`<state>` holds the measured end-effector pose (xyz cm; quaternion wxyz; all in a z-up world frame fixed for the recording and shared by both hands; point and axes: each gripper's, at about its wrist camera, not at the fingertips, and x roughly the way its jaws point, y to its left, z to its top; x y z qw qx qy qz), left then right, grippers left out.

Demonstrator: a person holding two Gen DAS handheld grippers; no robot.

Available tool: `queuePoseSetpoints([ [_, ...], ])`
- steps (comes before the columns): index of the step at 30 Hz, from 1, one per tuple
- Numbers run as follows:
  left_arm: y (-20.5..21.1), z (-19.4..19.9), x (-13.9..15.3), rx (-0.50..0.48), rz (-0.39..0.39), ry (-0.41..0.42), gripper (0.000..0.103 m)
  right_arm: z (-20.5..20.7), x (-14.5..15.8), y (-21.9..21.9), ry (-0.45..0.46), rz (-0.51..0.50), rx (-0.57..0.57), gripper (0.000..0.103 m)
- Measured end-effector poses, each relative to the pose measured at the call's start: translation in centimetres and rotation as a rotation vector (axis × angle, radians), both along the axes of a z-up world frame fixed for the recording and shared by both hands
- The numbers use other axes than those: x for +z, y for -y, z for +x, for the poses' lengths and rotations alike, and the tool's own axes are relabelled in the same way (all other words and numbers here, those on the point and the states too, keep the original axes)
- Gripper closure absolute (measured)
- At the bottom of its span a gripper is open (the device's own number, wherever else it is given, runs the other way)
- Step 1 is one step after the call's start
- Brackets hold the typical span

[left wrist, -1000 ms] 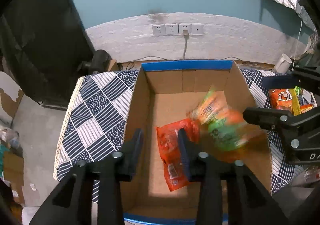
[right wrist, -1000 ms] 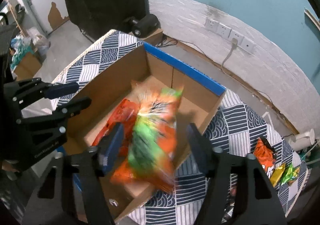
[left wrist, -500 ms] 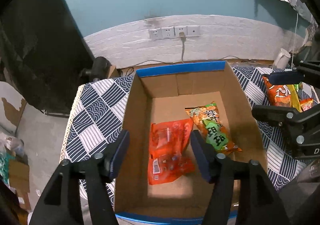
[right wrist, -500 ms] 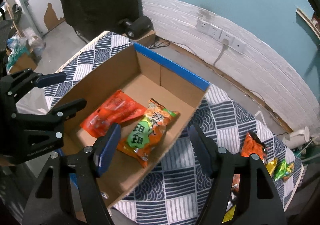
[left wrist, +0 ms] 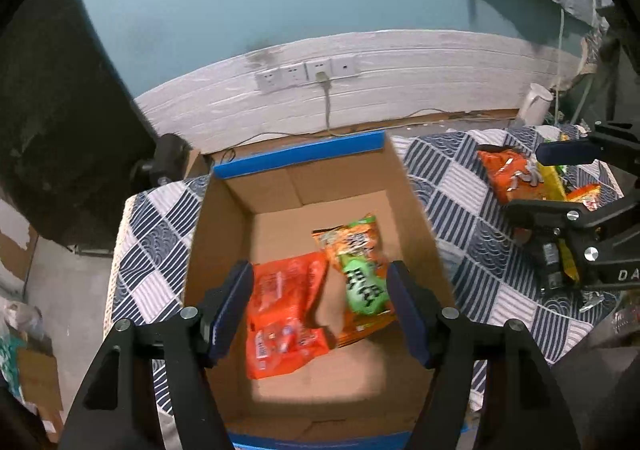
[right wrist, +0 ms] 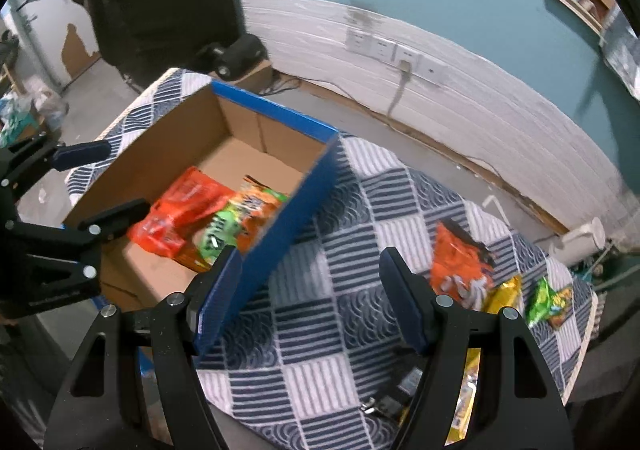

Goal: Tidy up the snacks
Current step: 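Move both tools back over the remaining snacks on the table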

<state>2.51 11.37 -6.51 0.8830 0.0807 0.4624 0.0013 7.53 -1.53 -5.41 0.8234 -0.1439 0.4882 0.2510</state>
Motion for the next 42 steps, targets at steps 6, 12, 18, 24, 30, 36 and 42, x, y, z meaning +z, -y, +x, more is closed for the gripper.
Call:
queuePoseSetpoints([
  [6, 2.6, 0.6, 0.0, -0.040, -0.001, -0.011, 0.033, 0.3, -0.1, 4.1, -0.008, 0.008, -0.063, 0.031],
  [12, 5.2, 1.4, -0.1, -0.077, -0.010, -0.016, 0.033, 0.8, -1.0, 8.2, -0.029, 0.003, -0.143, 0.031],
  [18, 8.3, 2.2, -0.5, -0.129, -0.009, -0.025, 0.033, 1.3, -2.2, 12.4, -0.055, 0.001, -0.227, 0.031],
  [24, 11.7, 3.2, -1.1, -0.185, -0.003, -0.043, 0.029, 1.8, -3.7, 16.3, -0.090, 0.003, -0.310, 0.031],
  [30, 14.3, 4.2, -2.4, -0.236, 0.002, -0.077, 0.029, 2.2, -5.6, 19.6, -0.145, 0.030, -0.383, 0.031],
  [36, 16.0, 5.3, -4.1, -0.252, -0.001, -0.129, 0.029, 2.8, -7.2, 20.0, -0.190, 0.053, -0.385, 0.031],
  [42, 16.6, 6.5, -5.8, -0.246, -0.008, -0.171, 0.029, 3.5, -9.3, 19.2, -0.240, 0.042, -0.362, 0.031],
])
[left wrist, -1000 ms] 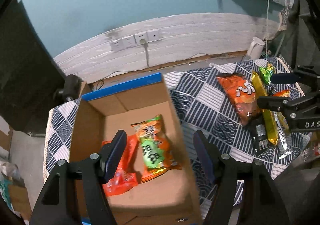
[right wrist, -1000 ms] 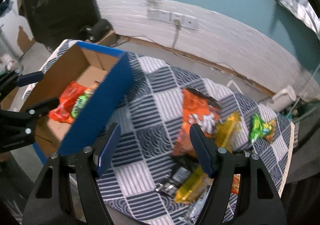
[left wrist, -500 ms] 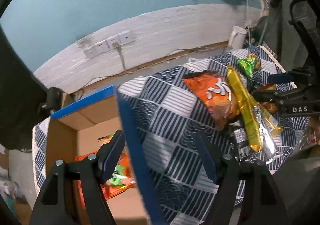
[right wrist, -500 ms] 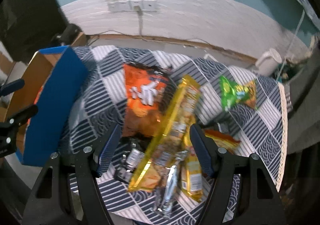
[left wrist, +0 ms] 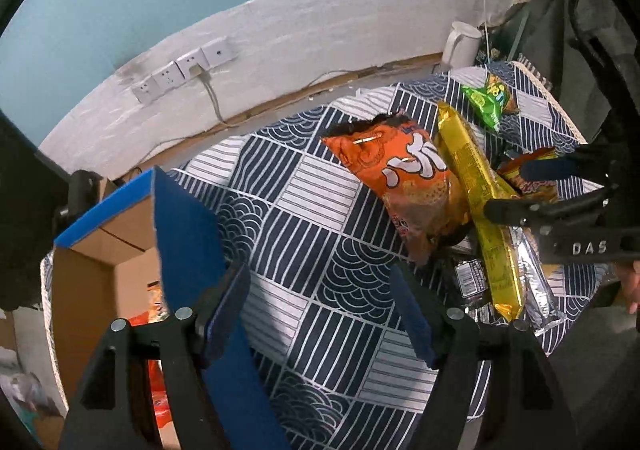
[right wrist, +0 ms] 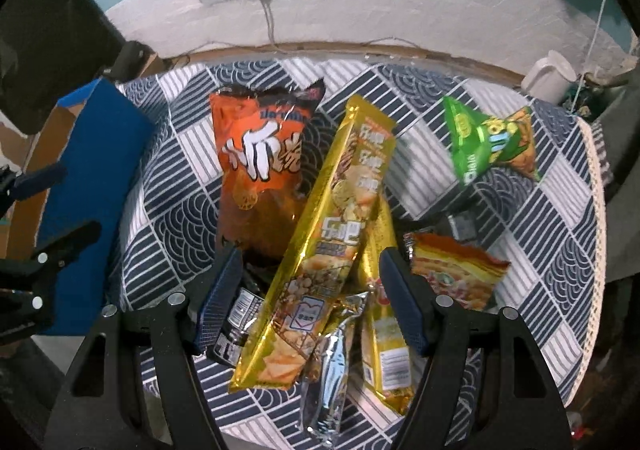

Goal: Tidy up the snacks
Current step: 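Move both tools back over the remaining snacks on the table, then grasp the orange chip bag with the left tool while the right tool grasps the yellow stick pack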

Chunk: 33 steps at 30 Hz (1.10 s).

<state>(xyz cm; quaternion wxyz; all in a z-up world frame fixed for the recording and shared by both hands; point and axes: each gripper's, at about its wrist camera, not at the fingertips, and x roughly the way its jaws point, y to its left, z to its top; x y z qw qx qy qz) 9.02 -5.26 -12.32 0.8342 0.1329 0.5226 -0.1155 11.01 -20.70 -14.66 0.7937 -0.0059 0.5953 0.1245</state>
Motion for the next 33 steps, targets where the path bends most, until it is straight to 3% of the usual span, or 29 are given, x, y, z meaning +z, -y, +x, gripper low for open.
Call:
queuePoseSetpoints([
  [7, 0.5, 0.8, -1.9, -0.003, 0.004, -0.046, 0.029, 0.8, -2.6, -0.5, -0.052, -0.025, 0.015, 0.032],
  [10, 0.7, 1.1, -2.6, -0.002, 0.009, -0.064, 0.029, 1.0, -3.6, -0.7, -0.070, -0.034, 0.014, 0.043],
  [18, 1.7, 1.2, -2.9, -0.030, 0.018, -0.077, 0.029, 0.6, -4.0, -1.3, -0.049, -0.061, 0.035, 0.057],
  [20, 1.9, 1.2, -2.8, -0.033, 0.018, -0.077, 0.029, 0.5, -4.0, -1.5, -0.045, -0.070, 0.046, 0.064],
  [25, 2.0, 1.5, -2.6, -0.027, 0.008, -0.077, 0.029, 0.4, -3.3, -1.1, -0.035, -0.058, 0.048, 0.070],
  [33, 2.5, 2.2, -2.3, 0.002, -0.032, -0.088, 0.024, 0.2, -0.1, 0.7, 0.036, -0.054, 0.021, 0.073],
])
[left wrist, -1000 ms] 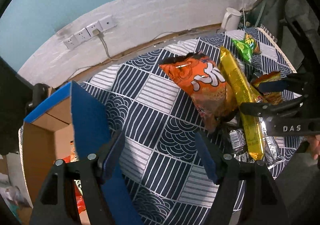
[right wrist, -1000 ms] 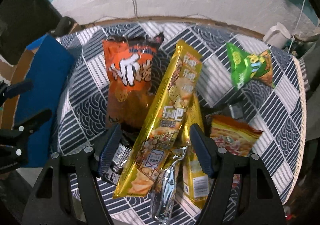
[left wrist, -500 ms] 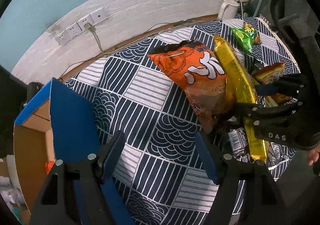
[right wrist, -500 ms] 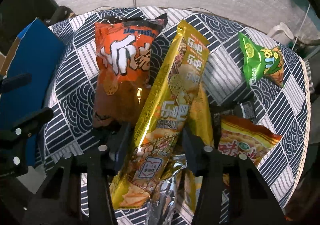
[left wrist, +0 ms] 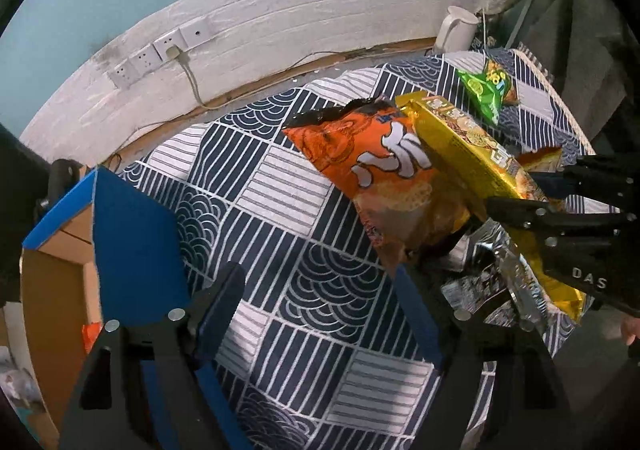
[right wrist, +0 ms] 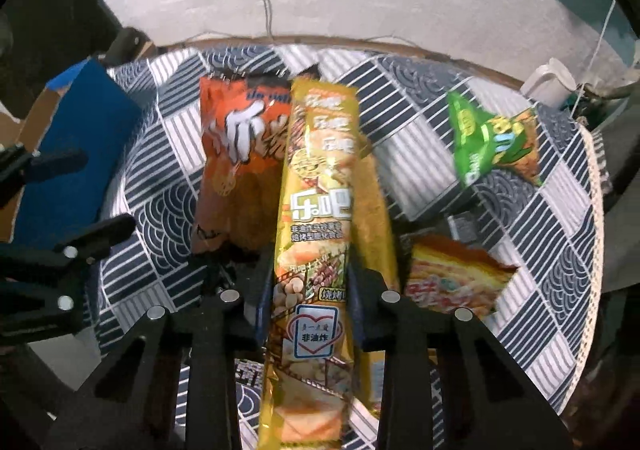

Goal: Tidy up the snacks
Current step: 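Grasp the orange chip bag with the left tool while the right tool grasps the yellow stick pack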

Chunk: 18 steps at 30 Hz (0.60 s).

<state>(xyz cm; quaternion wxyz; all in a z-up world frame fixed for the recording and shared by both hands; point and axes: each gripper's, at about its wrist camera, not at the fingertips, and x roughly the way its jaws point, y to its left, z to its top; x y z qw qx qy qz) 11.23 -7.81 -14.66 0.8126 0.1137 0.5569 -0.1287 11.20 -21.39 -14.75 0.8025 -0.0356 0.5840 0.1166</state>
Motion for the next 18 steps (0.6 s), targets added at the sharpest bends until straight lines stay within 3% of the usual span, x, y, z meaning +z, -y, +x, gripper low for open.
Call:
queuePoseSetpoints([
  [5, 0.5, 1.0, -0.3, 0.046, -0.048, -0.027, 0.021, 0.2, 1.2, 0.8, 0.049, -0.046, -0.002, 0.073],
  [11, 0.9, 2.5, -1.2, 0.127, -0.121, -0.082, 0.021, 0.2, 0.4, 2.0, 0.050, -0.072, 0.004, 0.074],
  [18, 2.8, 3.7, -0.7, 0.172, -0.183, -0.063, 0.021, 0.4, 1.0, 4.1, 0.081, -0.073, -0.004, 0.074],
])
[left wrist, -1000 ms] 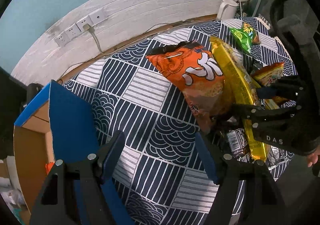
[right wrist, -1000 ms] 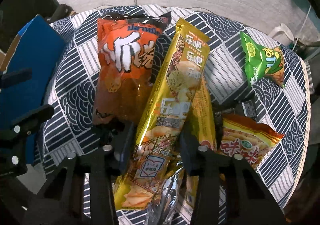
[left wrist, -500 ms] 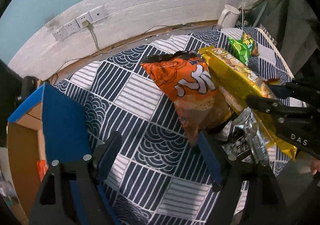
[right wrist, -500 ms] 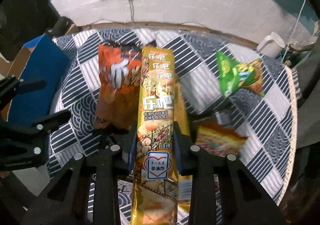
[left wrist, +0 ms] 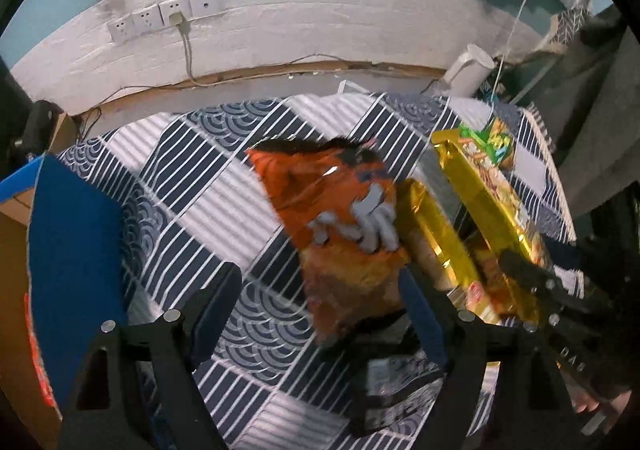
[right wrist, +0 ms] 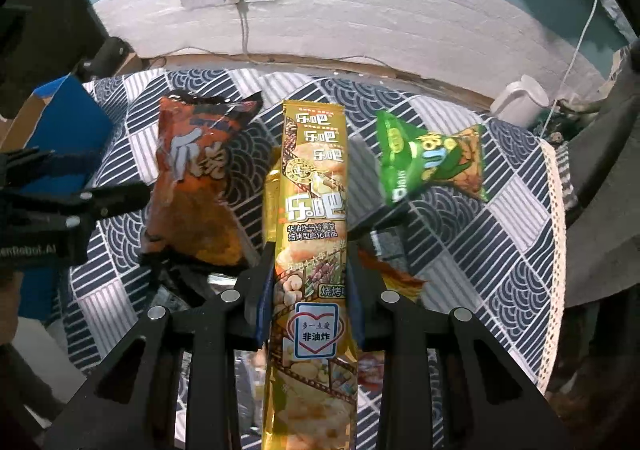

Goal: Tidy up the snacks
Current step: 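Grasp the orange chip bag with the left tool while the right tool grasps the yellow stick pack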

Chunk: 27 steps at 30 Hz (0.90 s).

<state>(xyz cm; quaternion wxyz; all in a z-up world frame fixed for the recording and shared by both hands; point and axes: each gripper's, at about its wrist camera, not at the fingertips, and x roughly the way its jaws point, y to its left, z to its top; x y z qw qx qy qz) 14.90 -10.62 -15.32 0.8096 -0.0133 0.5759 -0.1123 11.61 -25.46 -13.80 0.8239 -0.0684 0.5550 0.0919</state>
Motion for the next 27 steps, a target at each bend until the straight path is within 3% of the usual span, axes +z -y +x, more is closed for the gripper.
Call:
queuePoseSetpoints([
  [6, 2.3, 1.2, -0.5, -0.033, 0.078, 0.017, 0.016, 0.9, 0.3, 1.3, 0.021, -0.023, 0.010, 0.074],
  [11, 3.7, 2.7, -1.8, -0.033, 0.135, -0.015, 0.017, 1.7, 0.4, 2.0, 0.030, -0.025, 0.014, 0.073],
  [19, 3.8, 3.9, -4.7, -0.047, 0.146, -0.077, 0.017, 1.7, -0.1, 2.9, 0.024, -0.027, 0.022, 0.074],
  [21, 3.5, 3.8, -5.0, -0.052, 0.109, -0.079, 0.034, 1.7, -0.1, 3.2, 0.025, -0.020, 0.021, 0.073],
  [24, 3.1, 3.6, -4.9, -0.072, 0.092, -0.074, 0.050, 1.6, 0.0, 3.3, 0.026, -0.022, 0.019, 0.073],
  [27, 3.3, 3.4, -4.4, -0.103, 0.119, -0.065, 0.056, 1.6, 0.1, 3.3, 0.025, -0.020, 0.017, 0.073],
])
